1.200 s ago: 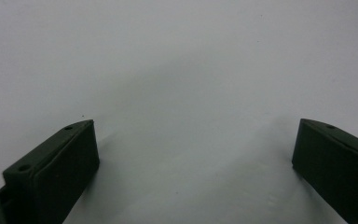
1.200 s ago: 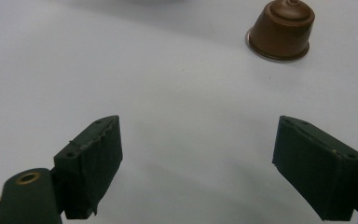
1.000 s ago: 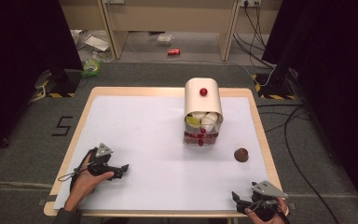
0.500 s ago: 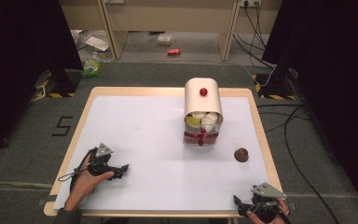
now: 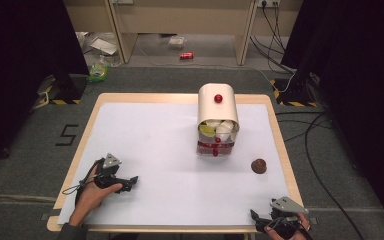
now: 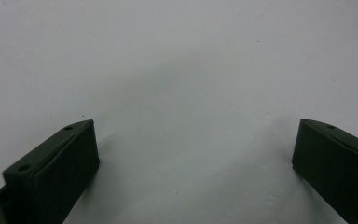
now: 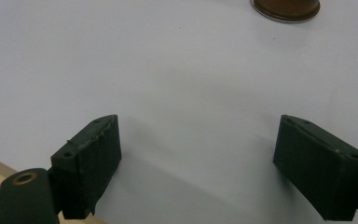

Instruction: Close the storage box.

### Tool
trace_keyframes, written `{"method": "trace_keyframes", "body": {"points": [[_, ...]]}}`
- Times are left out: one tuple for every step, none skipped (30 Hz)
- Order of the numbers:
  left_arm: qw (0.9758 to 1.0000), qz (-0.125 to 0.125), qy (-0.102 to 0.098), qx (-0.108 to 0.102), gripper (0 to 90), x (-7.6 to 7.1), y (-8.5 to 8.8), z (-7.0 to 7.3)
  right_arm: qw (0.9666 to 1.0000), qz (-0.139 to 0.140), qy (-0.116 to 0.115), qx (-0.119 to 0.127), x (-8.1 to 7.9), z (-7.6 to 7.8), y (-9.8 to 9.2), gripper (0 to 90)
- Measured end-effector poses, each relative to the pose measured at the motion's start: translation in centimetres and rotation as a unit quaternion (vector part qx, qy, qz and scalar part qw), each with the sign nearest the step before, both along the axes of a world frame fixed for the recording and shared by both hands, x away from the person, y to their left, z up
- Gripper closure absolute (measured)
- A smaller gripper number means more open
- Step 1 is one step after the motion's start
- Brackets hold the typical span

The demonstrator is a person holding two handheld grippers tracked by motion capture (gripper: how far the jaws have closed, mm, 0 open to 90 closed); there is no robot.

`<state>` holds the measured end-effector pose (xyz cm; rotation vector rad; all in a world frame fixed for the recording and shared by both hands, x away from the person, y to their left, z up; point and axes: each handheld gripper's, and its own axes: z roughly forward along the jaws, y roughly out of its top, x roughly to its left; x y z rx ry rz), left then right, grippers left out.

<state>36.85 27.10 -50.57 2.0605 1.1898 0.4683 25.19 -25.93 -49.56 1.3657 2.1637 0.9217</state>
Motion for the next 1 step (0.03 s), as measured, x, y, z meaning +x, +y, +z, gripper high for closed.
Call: {"method": "trace_keyframes", "body": {"points": [[1.0, 0.0, 0.0, 0.0, 0.0, 0.0, 0.0, 0.0, 1.0, 0.001, 0.0, 0.001, 0.0, -0.01, -0.01, 15.0]]}}
